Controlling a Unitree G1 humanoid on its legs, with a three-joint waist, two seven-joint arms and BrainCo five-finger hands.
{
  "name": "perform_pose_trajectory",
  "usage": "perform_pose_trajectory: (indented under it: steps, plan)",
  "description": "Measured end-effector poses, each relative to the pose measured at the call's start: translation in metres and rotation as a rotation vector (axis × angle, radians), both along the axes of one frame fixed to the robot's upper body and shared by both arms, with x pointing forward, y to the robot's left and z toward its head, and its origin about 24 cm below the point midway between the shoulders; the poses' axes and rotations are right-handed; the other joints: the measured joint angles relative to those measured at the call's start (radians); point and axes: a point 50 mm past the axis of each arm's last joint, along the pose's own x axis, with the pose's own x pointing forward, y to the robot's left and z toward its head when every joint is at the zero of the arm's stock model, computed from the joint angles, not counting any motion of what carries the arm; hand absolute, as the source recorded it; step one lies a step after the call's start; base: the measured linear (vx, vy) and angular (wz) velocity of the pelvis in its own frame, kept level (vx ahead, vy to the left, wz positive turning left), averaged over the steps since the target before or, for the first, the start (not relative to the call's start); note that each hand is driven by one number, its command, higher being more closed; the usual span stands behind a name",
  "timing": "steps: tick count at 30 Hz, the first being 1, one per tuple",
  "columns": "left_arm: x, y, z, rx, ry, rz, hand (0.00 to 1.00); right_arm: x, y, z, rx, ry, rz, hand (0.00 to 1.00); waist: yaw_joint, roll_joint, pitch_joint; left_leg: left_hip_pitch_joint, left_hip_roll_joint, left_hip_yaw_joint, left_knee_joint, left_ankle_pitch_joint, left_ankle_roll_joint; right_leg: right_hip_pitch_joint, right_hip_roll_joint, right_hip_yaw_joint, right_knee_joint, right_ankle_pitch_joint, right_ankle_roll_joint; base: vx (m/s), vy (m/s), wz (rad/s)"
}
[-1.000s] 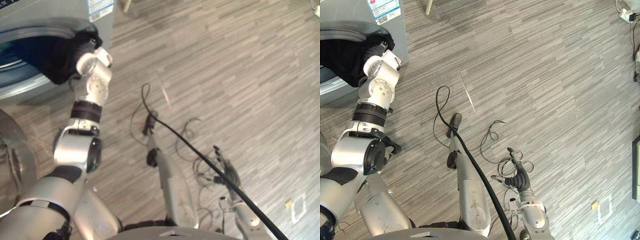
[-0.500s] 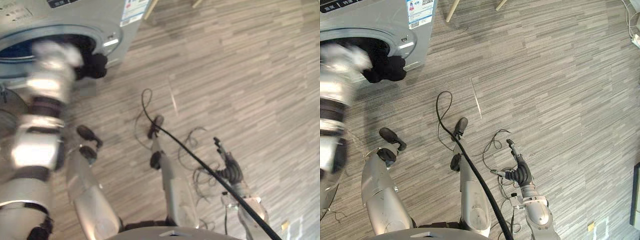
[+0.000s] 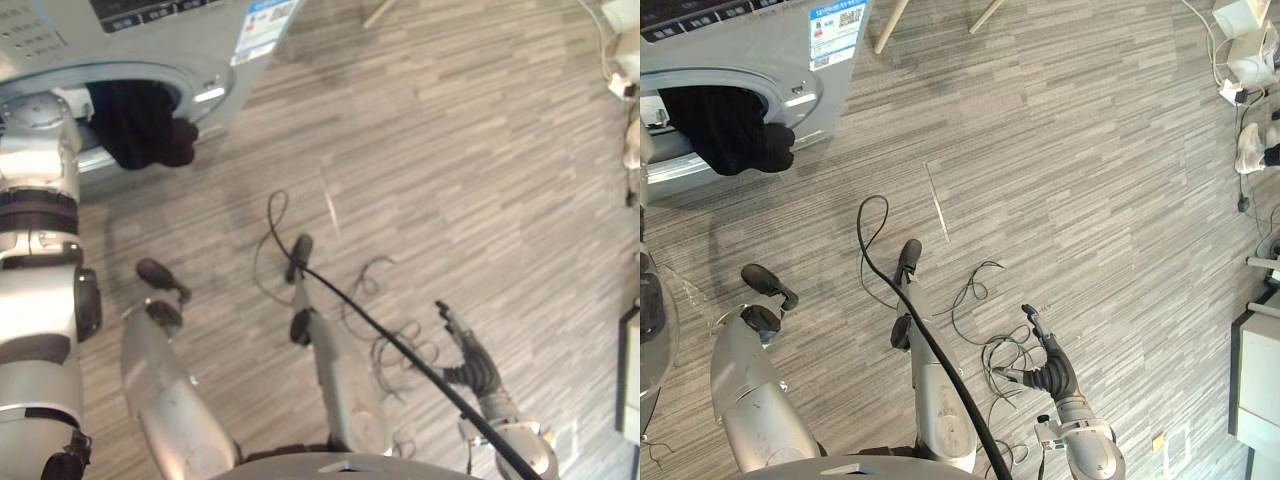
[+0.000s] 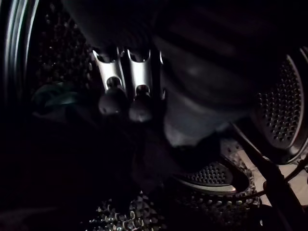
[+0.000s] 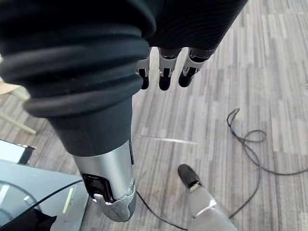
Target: Pick up the laundry basket with both hands and put the clothes into the washing machine.
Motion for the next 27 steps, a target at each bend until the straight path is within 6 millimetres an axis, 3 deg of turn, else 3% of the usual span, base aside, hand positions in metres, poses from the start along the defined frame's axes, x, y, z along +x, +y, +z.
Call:
perform_pose_trajectory:
  steps: [4,7,10,11,13,15,17,21,23,25,27]
  plan:
    - [0.008,-0.016,0.001,-0.189,-0.058,-0.222,0.00,0.000,0.005,-0.002,-0.025,0.012,0.024,0.00,-0.002,0.000,0.000,-0.009,-0.007,-0.003,0.002,0.005,0.002,-0.004,-0.006,-0.005,0.000,0.000,0.000,-0.01,0.042,0.05]
    - [0.013,-0.028,0.003,-0.208,-0.066,-0.317,0.00,-0.001,0.008,-0.006,-0.015,0.035,0.029,0.00,-0.007,0.000,0.000,-0.022,-0.013,-0.008,0.007,0.002,0.011,-0.004,-0.013,-0.019,0.000,0.000,0.000,-0.02,0.062,0.13]
    - [0.013,-0.029,0.006,-0.048,-0.019,-0.256,0.00,-0.001,0.011,-0.008,-0.001,0.035,0.016,0.00,-0.009,0.000,0.000,-0.029,-0.014,-0.008,0.021,-0.004,0.022,-0.003,-0.016,-0.025,0.000,0.000,0.000,-0.01,0.054,0.05]
    - [0.011,-0.028,0.007,0.181,0.057,-0.136,0.00,-0.001,0.013,-0.008,0.010,0.030,0.011,0.00,-0.006,0.000,0.000,-0.040,-0.016,-0.016,0.029,-0.005,0.024,-0.005,-0.016,-0.028,0.000,0.000,0.000,-0.01,0.055,0.06]
    - [0.008,-0.024,0.010,0.470,0.173,0.026,0.00,0.003,0.014,-0.004,0.002,-0.001,0.016,0.00,-0.003,0.001,0.001,-0.043,-0.018,-0.020,0.037,-0.004,0.027,-0.003,-0.018,-0.028,0.000,0.000,0.000,0.00,0.058,0.08]
    - [0.008,-0.022,0.009,0.596,0.240,0.091,0.00,0.008,0.011,0.003,-0.020,-0.050,0.013,0.00,-0.002,0.001,0.001,-0.041,-0.018,-0.020,0.039,-0.005,0.030,0.002,-0.019,-0.028,0.000,0.000,0.000,0.00,0.052,0.04]
    - [0.008,-0.021,0.008,0.597,0.251,0.085,0.00,0.010,0.009,0.006,-0.026,-0.065,0.006,0.00,0.003,0.001,0.001,-0.035,-0.017,-0.019,0.037,-0.005,0.030,0.006,-0.017,-0.028,0.000,0.000,0.000,0.00,0.034,-0.02]
    - [0.007,-0.004,-0.017,0.456,0.303,0.046,0.00,0.010,0.002,0.007,-0.040,-0.066,-0.017,0.00,-0.006,0.002,0.002,0.027,-0.013,0.005,0.027,-0.008,0.027,0.038,-0.014,-0.026,0.000,-0.003,-0.003,0.00,0.029,-0.08]
    - [0.007,-0.001,-0.031,0.415,0.335,0.017,0.00,0.008,0.002,0.006,-0.041,-0.055,-0.018,0.00,-0.010,0.002,0.002,0.051,-0.012,0.005,0.028,-0.010,0.022,0.066,-0.015,-0.032,0.016,-0.079,-0.021,0.00,-0.002,0.09]
    - [0.005,0.001,-0.054,0.414,0.383,0.001,0.00,0.010,0.003,0.005,-0.036,-0.057,-0.024,0.00,0.000,0.003,0.002,0.103,-0.016,0.002,0.029,-0.013,0.001,0.094,-0.033,-0.052,0.090,-0.218,0.021,0.03,-0.042,0.15]
    - [-0.003,0.002,-0.067,0.424,0.381,-0.009,0.00,0.015,0.004,0.004,-0.023,-0.066,-0.031,0.00,0.007,0.003,0.003,0.155,-0.024,0.000,-0.005,0.001,-0.022,0.105,-0.046,-0.061,0.154,-0.277,0.036,0.06,-0.088,0.10]
